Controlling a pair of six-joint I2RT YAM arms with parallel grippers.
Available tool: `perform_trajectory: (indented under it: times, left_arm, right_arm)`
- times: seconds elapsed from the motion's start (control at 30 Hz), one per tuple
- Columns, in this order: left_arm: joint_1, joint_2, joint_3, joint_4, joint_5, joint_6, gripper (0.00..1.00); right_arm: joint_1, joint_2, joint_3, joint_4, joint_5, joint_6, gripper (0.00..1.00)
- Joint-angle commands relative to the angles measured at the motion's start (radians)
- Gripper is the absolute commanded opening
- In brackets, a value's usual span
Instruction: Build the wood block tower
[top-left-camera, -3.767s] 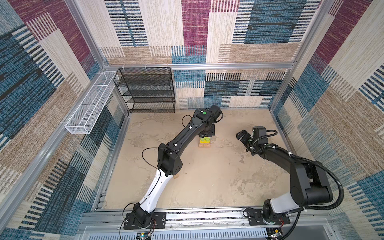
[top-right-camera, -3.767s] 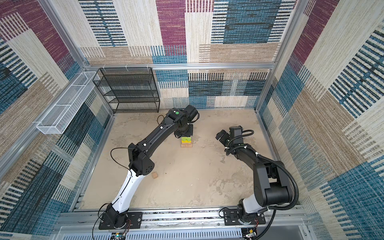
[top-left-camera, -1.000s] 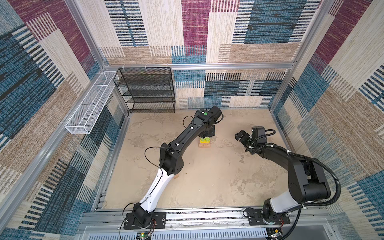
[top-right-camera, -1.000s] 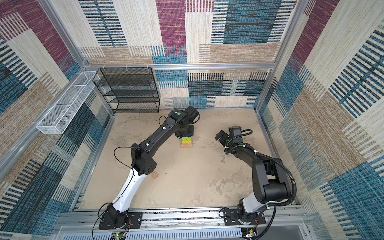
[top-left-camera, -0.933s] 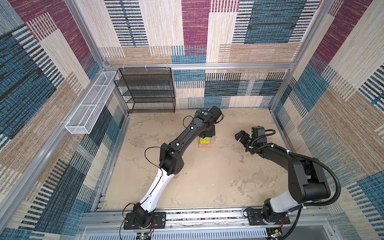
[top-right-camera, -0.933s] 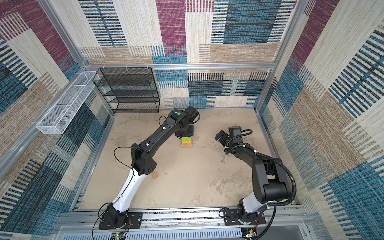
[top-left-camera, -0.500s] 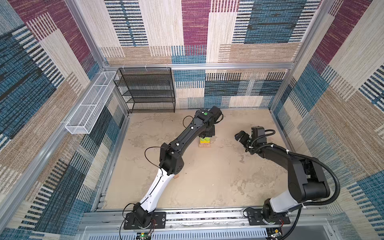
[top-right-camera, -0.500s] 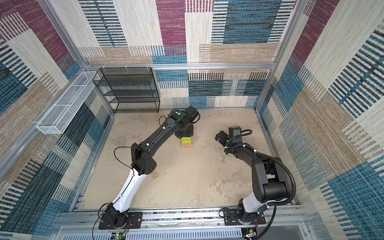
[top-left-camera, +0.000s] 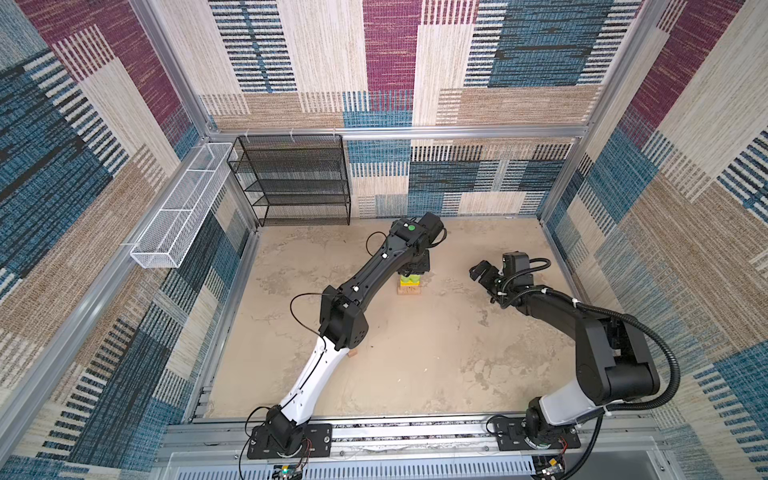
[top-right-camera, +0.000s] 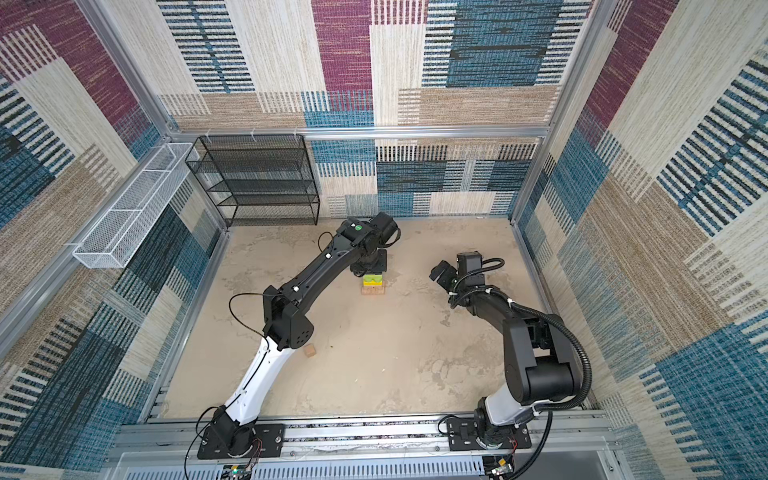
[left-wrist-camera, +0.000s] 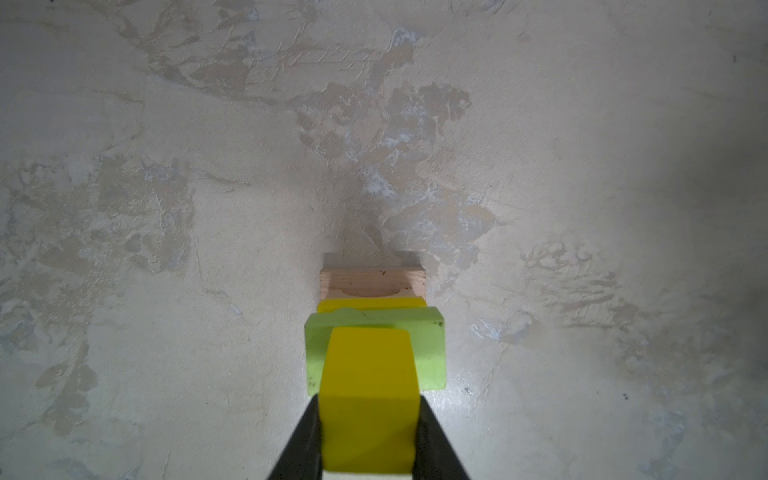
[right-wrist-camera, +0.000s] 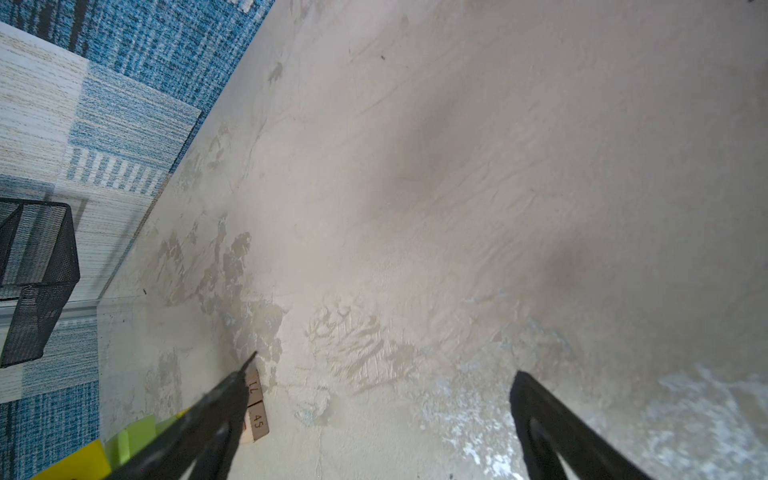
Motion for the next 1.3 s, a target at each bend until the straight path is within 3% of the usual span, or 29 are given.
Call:
perform_trajectory:
  times: [0.0,0.7,1.27]
  left_arm:
    - [0.000,0.002,0.010,-0.002,-0.009,-0.029,0.27]
    - [0.000,0.004,0.010,-0.003,0.000,-0.036,0.39]
    - [0.000,0.005,0.011,0.002,-0.006,-0.041,0.30]
  right_arm:
    - [0.000,0.005,0.009,0.011,-0.001,-0.011,0.99]
    - [0.000,0.003,0.009,0.011,-0.003,-0.013,0.99]
    - [0.000,0.006,0.008,0.010,-0.003,-0.013,0.99]
